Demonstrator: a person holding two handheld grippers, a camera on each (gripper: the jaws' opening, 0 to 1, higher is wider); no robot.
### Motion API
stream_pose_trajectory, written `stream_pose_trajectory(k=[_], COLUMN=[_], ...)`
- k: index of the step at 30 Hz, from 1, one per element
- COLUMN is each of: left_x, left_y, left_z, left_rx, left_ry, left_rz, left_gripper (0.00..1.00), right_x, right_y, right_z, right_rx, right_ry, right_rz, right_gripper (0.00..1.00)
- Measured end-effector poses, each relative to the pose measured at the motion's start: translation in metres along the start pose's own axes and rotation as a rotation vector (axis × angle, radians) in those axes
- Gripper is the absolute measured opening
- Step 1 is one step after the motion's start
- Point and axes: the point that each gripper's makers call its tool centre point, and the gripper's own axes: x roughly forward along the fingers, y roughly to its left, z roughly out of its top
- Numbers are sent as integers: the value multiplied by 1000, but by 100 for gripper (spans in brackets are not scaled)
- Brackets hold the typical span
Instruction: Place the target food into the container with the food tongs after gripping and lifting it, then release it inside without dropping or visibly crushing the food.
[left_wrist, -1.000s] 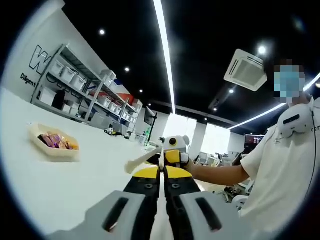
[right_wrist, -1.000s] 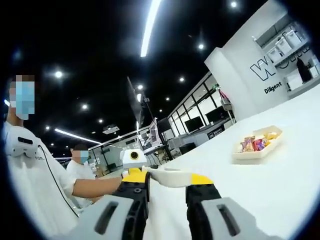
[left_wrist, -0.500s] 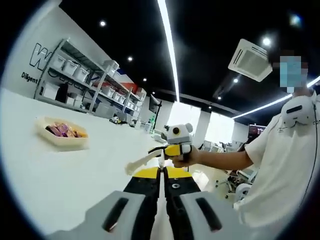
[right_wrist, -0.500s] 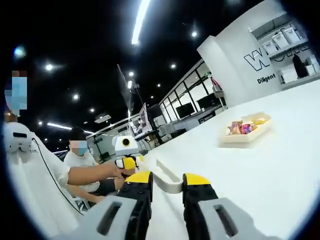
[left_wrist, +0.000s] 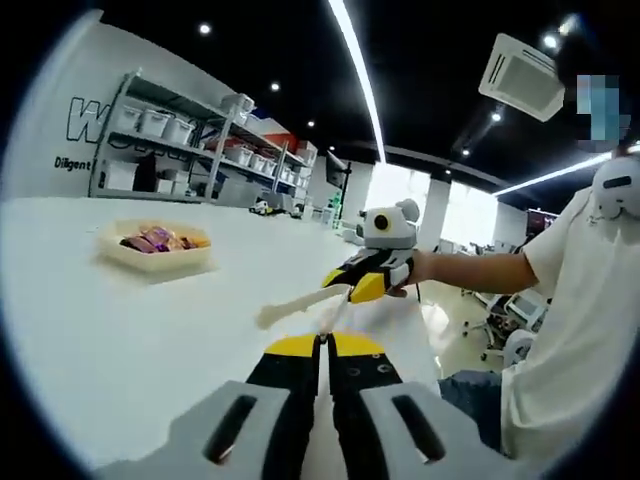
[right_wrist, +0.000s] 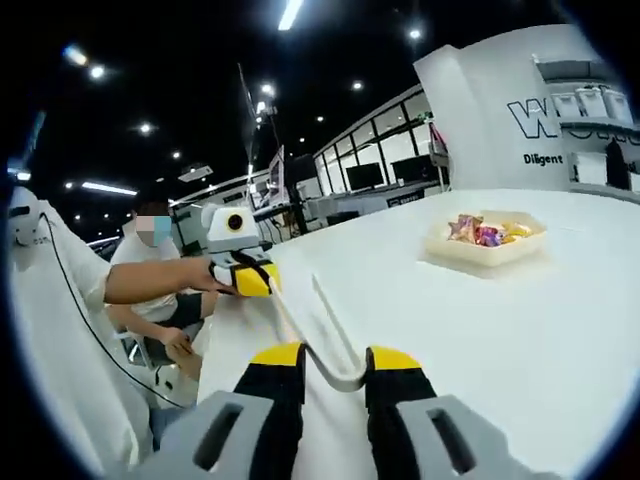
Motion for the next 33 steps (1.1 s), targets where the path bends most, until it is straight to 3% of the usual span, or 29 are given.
stream_pose_trajectory(k=[7,10,15,20,29,33], left_x=[-1,0,2,4,5,5], left_y=[7,11,14,20,20,25], left_z=[-11,-21,-23,-35,-34,-31], left_rx=[18,10,8,17,1,10], left_ry=[58,125,149,220,208,187], left_rz=[44,68,84,119,138,174], left_gripper=[3,3,3,4,5,8], right_x=[8,11,13,14,12,11], right_y=[-7,-10,-13,-14,-15,-18], right_z=[-7,-15,-18,-20,-21,-18], right_rx=[-62,-89,-107,-168,-224,-249], right_ry=[67,115,133,159,153,133], right_rz=[-26,-44,-71,-104,-130,-157], right_gripper=[18,18,18,18,20,23])
